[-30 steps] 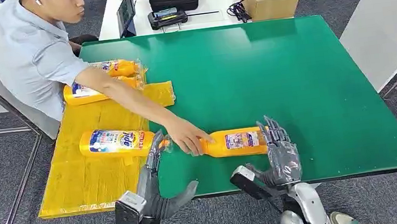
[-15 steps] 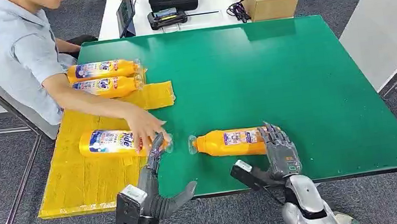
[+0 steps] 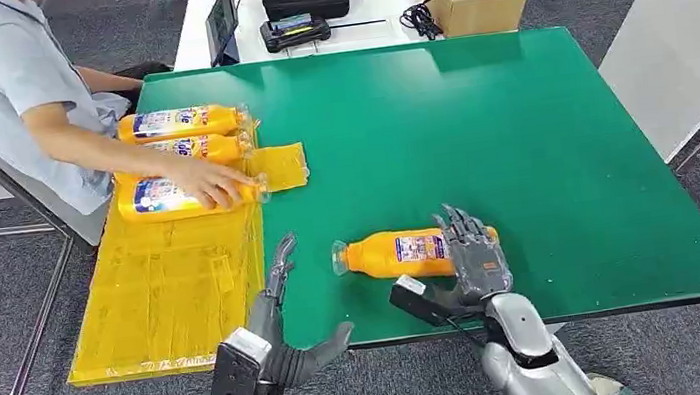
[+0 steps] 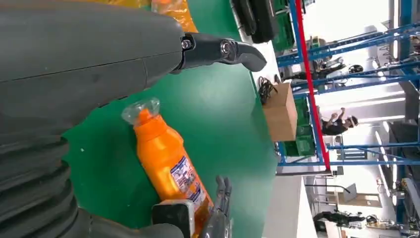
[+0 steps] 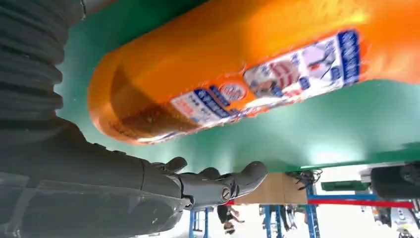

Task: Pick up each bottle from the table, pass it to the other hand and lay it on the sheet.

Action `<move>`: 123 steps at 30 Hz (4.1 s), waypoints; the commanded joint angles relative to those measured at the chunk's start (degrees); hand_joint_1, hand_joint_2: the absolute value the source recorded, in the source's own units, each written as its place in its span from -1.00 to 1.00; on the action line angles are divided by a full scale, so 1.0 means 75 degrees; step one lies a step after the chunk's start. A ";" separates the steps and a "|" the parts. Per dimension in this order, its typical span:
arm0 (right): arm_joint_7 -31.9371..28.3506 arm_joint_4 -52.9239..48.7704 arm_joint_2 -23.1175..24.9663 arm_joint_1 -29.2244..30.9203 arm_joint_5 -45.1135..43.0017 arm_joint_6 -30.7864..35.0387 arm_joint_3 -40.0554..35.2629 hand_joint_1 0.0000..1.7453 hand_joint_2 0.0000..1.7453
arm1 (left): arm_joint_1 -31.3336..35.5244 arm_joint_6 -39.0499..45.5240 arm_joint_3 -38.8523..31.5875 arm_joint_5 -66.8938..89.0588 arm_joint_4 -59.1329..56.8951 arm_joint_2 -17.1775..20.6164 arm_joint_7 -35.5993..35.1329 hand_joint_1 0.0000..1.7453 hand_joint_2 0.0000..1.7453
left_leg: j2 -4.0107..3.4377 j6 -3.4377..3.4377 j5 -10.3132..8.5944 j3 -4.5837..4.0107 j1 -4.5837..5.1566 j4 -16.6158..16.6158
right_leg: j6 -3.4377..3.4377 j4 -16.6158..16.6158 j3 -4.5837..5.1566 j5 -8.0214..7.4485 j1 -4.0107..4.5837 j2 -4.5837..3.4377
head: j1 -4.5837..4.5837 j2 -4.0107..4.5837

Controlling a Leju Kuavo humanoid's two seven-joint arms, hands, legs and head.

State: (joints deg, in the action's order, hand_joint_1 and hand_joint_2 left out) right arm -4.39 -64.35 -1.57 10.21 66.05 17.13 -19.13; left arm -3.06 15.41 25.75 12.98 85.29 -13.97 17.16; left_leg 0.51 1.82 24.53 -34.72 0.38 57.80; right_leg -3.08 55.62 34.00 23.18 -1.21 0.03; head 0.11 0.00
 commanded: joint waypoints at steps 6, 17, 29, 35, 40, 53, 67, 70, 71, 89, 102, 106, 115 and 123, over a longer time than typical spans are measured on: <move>0.0350 0.1659 0.0060 0.0828 -0.0180 -0.0632 -0.0367 -1.00 1.00 | 0.0234 -0.0159 0.0049 -0.0137 -0.0384 0.0053 -0.0112 -1.00 1.00 | -0.0009 -0.0009 0.0005 0.0026 -0.0007 -0.0005 | 0.0012 -0.0008 -0.0023 0.0002 0.0008 -0.0005 | 0.0000 0.0000; 0.1065 0.2107 0.0046 0.1535 0.0040 -0.1108 -0.0826 -1.00 1.00 | 0.0148 -0.0119 0.0005 0.0000 -0.0250 0.0068 -0.0185 -1.00 1.00 | -0.0014 -0.0014 0.0006 0.0051 -0.0010 -0.0005 | 0.0017 -0.0012 -0.0048 0.0002 0.0011 -0.0007 | 0.0000 0.0000; 0.1242 0.0775 -0.0132 0.1312 0.0184 -0.1423 -0.1429 -1.00 1.00 | -0.0081 -0.0033 0.0004 0.0317 0.0177 0.0172 -0.0208 -1.00 1.00 | -0.0016 -0.0009 0.0005 0.0044 -0.0007 -0.0001 | 0.0017 -0.0002 -0.0038 0.0004 0.0009 -0.0009 | 0.0003 0.0000; 0.1412 0.1021 -0.0272 0.1466 0.0023 -0.1735 -0.1456 -1.00 1.00 | -0.0049 -0.0071 -0.0002 0.0436 0.0121 0.0192 -0.0234 -1.00 1.00 | -0.0009 -0.0008 0.0005 0.0037 -0.0007 -0.0003 | 0.0016 -0.0005 -0.0034 0.0006 0.0008 -0.0003 | 0.0003 0.0000; 0.1652 0.1703 -0.0405 0.1665 -0.0009 -0.2003 -0.1437 -0.52 1.00 | -0.0012 -0.0134 -0.0053 0.0444 0.0044 0.0202 -0.0282 -1.00 1.00 | -0.0013 -0.0011 0.0009 0.0047 -0.0011 -0.0004 | 0.0021 -0.0010 -0.0049 0.0006 0.0012 -0.0007 | 0.0003 0.0000; 0.1939 0.1441 -0.0606 0.1365 0.0074 -0.2019 -0.1305 0.82 1.00 | -0.0137 -0.0211 -0.0010 0.0485 0.0155 0.0270 -0.0376 -1.00 1.00 | -0.0003 -0.0011 0.0008 0.0050 -0.0010 -0.0005 | 0.0021 -0.0011 -0.0052 0.0008 0.0012 0.0002 | 0.0000 0.0000; -0.1484 0.0279 -0.0262 0.0465 -0.3709 -0.2254 -0.0104 1.00 1.00 | 0.0408 -0.0102 -0.0467 -0.0791 -0.0868 -0.0262 0.0090 -1.00 1.00 | 0.0008 -0.0018 0.0008 0.0066 -0.0021 -0.0010 | 0.0028 -0.0022 -0.0072 0.0011 0.0024 0.0017 | 0.0000 0.0000; -0.2016 -0.0414 -0.0050 0.0342 -0.4437 -0.2356 -0.0226 1.00 1.00 | 0.0543 -0.0377 -0.0779 -0.2217 -0.1342 -0.0428 0.0028 -1.00 1.00 | -0.0015 -0.0011 0.0008 0.0062 -0.0009 -0.0005 | 0.0018 -0.0010 -0.0049 0.0002 0.0012 0.0006 | 0.0000 0.0000; -0.2057 -0.0535 -0.0022 0.0399 -0.4595 -0.2408 -0.0310 1.00 1.00 | 0.0613 -0.0434 -0.0770 -0.2522 -0.1491 -0.0365 0.0082 -1.00 1.00 | -0.0016 -0.0016 0.0010 0.0070 -0.0012 -0.0006 | 0.0024 -0.0011 -0.0059 0.0004 0.0015 0.0008 | 0.0000 0.0000; -0.2617 -0.0615 0.0284 0.1119 -0.6020 -0.3093 -0.1201 1.00 1.00 | 0.1250 -0.0682 -0.0657 -0.4488 -0.2049 -0.0132 0.0220 -1.00 1.00 | -0.0008 -0.0010 0.0005 0.0031 -0.0006 -0.0001 | 0.0021 0.0000 -0.0028 0.0003 0.0009 -0.0007 | 0.0000 0.0000; -0.2522 0.0093 0.0485 0.1536 -0.6043 -0.3076 -0.2005 1.00 1.00 | 0.1680 -0.0659 0.0081 -0.4073 -0.2338 0.0004 0.0199 -1.00 1.00 | -0.0010 -0.0005 0.0004 0.0032 -0.0006 -0.0006 | 0.0015 -0.0005 -0.0032 0.0003 0.0007 -0.0008 | 0.0003 0.0000; -0.2490 0.0286 0.0501 0.1642 -0.6081 -0.3064 -0.2126 0.98 1.00 | 0.1718 -0.0877 0.0232 -0.4129 -0.2396 0.0025 0.0126 -1.00 1.00 | -0.0017 -0.0011 0.0008 0.0040 -0.0011 -0.0004 | 0.0022 -0.0007 -0.0040 0.0003 0.0013 -0.0015 | 0.0003 0.0000; -0.2322 0.0291 0.0564 0.1904 -0.5785 -0.3021 -0.2755 1.00 1.00 | 0.2155 -0.0728 -0.0072 -0.4383 -0.3024 -0.0106 0.0033 -1.00 1.00 | -0.0010 -0.0003 0.0001 0.0019 -0.0005 -0.0003 | 0.0013 0.0000 -0.0017 -0.0001 0.0006 -0.0009 | 0.0000 0.0000; -0.2226 0.0546 0.0605 0.1913 -0.5653 -0.2809 -0.3067 1.00 1.00 | 0.2099 -0.0871 -0.0334 -0.4660 -0.2749 -0.0135 0.0288 1.00 1.00 | -0.0011 -0.0005 0.0004 0.0025 -0.0007 -0.0003 | 0.0015 -0.0002 -0.0026 0.0002 0.0008 -0.0009 | 0.0000 0.0000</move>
State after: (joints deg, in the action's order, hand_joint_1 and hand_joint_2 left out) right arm -21.92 -65.57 2.67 21.64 22.71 -5.44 -36.66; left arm 10.31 9.75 24.13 -20.88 66.95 -16.00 17.79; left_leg 0.54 1.88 24.49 -34.72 0.37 57.81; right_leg -3.07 55.64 33.98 23.16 -1.20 0.04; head 0.11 0.00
